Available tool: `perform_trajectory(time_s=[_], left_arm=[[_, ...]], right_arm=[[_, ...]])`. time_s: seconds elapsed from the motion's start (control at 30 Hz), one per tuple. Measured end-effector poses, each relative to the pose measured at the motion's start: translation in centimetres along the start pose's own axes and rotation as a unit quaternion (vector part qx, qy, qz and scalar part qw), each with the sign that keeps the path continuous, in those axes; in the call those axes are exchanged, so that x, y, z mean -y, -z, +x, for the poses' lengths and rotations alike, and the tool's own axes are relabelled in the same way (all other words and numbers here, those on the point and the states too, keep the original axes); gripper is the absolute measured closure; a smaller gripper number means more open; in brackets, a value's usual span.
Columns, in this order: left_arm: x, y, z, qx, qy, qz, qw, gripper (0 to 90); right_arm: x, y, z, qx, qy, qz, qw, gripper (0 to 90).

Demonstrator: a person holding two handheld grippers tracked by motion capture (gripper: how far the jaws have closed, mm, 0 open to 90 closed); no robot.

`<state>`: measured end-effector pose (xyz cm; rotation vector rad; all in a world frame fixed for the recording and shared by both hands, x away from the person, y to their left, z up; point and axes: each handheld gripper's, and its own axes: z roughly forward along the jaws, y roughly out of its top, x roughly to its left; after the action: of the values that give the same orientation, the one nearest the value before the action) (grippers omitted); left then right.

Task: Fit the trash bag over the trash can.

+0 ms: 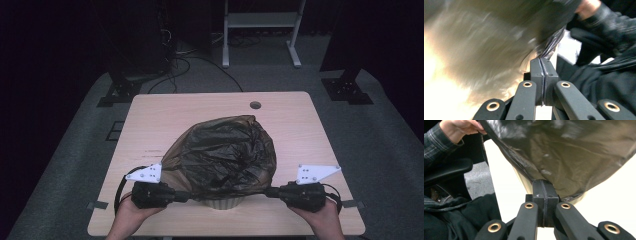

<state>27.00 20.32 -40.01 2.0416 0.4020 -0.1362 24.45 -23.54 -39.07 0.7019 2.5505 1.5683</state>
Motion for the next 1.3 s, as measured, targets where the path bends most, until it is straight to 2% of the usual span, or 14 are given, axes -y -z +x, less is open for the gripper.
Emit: perform_trajectory(time_s=[0.1, 0.37, 0.43, 0.47, 0.57, 0.63, 0.77, 0.8, 0.9, 0.93, 0.97, 1.1, 1.13, 1.3], left_arm=[[0.7, -0.2, 0.6, 0.000, 0.009, 0.001, 1.0000, 89.0], [2.3, -2.0, 1.6, -0.029, 0.019, 0.056, 0.9978, 87.6], [2.5, -2.2, 1.6, -0.034, 0.021, 0.060, 0.9974, 81.7], [2.3, -1.7, 1.5, -0.023, 0.020, 0.053, 0.9981, 65.2], [1.8, -0.5, 1.0, -0.008, 0.014, 0.038, 0.9991, 54.9], [0.8, 1.9, -0.3, 0.008, -0.001, 0.005, 1.0000, 47.9], [-0.5, 4.1, -1.3, 0.002, -0.023, -0.016, 0.9996, 45.1], [-1.1, 4.8, -1.5, -0.012, -0.032, -0.023, 0.9992, 44.6], [-2.3, 5.8, -1.4, -0.046, -0.039, -0.034, 0.9976, 43.7], [-3.0, 6.1, -0.8, -0.071, -0.040, -0.043, 0.9957, 42.7], [-3.0, 6.1, -0.8, -0.071, -0.040, -0.043, 0.9957, 42.5], [-3.7, 6.0, 0.8, -0.096, -0.036, -0.056, 0.9932, 41.7], [-3.9, 5.7, 1.6, -0.103, -0.033, -0.053, 0.9927, 41.5], [-4.1, 5.2, 2.7, -0.106, -0.029, -0.058, 0.9922, 40.9]], right_arm=[[0.6, -0.3, -0.4, -0.005, -0.012, 0.004, 0.9999, 90.0], [3.3, -2.9, -1.1, -0.004, -0.035, 0.047, 0.9983, 90.0], [3.8, -3.4, -1.3, -0.001, -0.037, 0.057, 0.9977, 90.0], [4.1, -3.3, -1.3, -0.005, -0.034, 0.056, 0.9979, 76.8], [3.8, -2.6, -1.2, -0.005, -0.034, 0.040, 0.9986, 69.5], [2.8, -0.5, -0.9, -0.009, -0.026, 0.006, 0.9996, 66.2], [1.4, 1.4, -0.7, -0.007, -0.016, -0.032, 0.9993, 63.8], [0.1, 2.5, -0.8, -0.003, -0.010, -0.056, 0.9984, 61.4], [-1.3, 3.2, -1.1, 0.008, -0.006, -0.074, 0.9972, 59.1], [-3.2, 3.6, -1.6, 0.025, 0.007, -0.090, 0.9956, 56.9], [-3.2, 3.6, -1.6, 0.025, 0.007, -0.090, 0.9956, 56.9], [-7.0, 3.1, -3.6, 0.053, 0.012, -0.104, 0.9931, 56.2], [-8.7, 2.5, -4.9, 0.059, 0.009, -0.109, 0.9922, 56.2], [-11.1, 0.4, -7.3, 0.065, 0.005, -0.097, 0.9931, 56.4]])
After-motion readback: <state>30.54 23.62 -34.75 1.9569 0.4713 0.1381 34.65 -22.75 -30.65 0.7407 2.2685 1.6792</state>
